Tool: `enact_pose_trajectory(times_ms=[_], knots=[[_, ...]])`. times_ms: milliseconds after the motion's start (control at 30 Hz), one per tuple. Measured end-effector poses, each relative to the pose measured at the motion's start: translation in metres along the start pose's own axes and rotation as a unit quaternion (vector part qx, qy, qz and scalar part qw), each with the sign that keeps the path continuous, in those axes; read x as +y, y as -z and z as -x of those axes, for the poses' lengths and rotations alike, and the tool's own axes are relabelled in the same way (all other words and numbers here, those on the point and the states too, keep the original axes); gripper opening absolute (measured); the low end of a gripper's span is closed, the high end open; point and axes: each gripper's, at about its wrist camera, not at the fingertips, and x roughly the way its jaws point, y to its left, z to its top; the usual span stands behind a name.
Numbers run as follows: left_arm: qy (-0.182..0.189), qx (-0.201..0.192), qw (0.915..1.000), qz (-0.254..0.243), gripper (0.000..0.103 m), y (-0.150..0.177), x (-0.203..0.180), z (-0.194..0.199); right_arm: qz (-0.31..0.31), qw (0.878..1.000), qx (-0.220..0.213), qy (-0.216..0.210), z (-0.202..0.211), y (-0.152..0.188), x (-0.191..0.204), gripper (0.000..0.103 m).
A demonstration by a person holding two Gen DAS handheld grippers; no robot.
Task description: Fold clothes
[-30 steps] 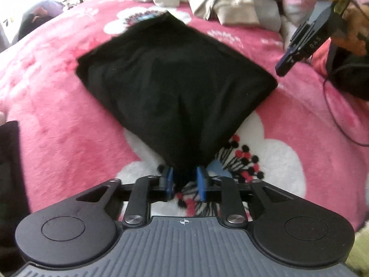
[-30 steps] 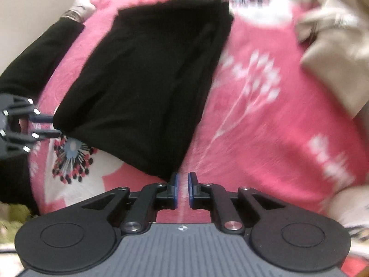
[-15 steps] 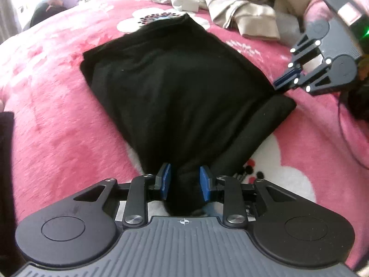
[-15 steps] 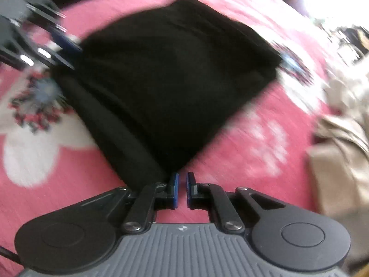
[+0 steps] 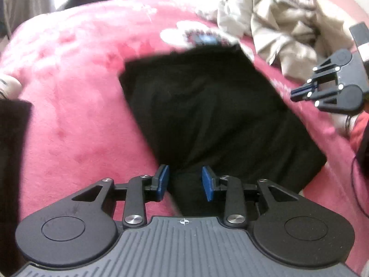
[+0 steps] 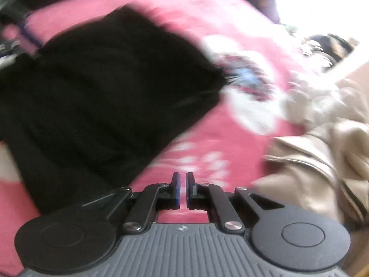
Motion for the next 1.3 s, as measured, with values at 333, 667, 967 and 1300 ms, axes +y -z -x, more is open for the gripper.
enact_pose_trajectory(times_ms=[333,667,967,1300], knots=[[-0.087,-0.043,0.9953,0.007,0.033,-0.049,0.009,-0.066,-0.003,0.999,-0.036,-0.039,-0.054,-0.043,-0.009,0.004],[-0.021,-0.081,0.9946,-0.062,0.033,-0.066,0.011,-0.060,-0.027,0.990,-0.097,-0.101,-0.041,-0.067,-0.011,0.005],[-0.036,-0.117,0.9920,-0.031,0.035,-0.071,0.038,-0.068,-0.089,0.982,-0.121,-0.118,-0.050,-0.079,-0.035,0.005],[-0.042,-0.124,0.9914,0.002,0.037,-0.075,0.052,-0.078,-0.262,0.953,-0.121,-0.096,-0.073,-0.055,-0.102,0.005]])
